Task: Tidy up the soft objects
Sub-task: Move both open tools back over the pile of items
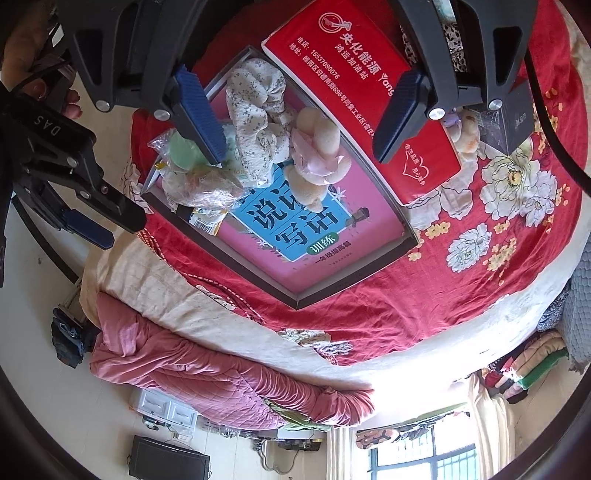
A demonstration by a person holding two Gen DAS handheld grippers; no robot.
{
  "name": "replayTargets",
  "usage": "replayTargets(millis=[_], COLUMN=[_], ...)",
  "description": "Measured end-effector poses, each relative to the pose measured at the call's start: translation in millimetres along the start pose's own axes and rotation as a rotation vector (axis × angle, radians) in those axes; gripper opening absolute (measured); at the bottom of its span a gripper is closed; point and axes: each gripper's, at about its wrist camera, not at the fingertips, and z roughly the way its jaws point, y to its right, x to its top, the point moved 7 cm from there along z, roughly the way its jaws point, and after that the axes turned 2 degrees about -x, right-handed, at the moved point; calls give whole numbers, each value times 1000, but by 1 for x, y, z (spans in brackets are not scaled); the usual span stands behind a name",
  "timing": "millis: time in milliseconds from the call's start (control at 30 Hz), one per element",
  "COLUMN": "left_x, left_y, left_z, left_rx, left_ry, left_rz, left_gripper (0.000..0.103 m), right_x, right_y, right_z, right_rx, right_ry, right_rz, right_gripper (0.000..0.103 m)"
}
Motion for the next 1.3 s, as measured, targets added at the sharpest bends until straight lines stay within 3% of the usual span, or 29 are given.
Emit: replayTargets(millis=[233,567,1067,1200,1300], left_x=[-4,-17,-48,-60,-68], left_y=[1,-14,-97,-120,-135], left_z=[-13,-39,-93,-107,-115], left_rx=[17,40,155,232,238], left_ry=[19,45,68,70,73], left_rz=[1,-19,-139,-151,-186], left_gripper=[81,82,82,82,82], right_x=[2,13,36,38,39], right_y=[-4,-23,-90,-111,-131], right_z=[-4,-21,-53,-59,-64], right_rx=[-43,-9,94,155,193], right_ry=[11,45,105,106,110], right_rz=[-51,-76,-182,-190,-211], right_gripper=[79,79,80,80,80])
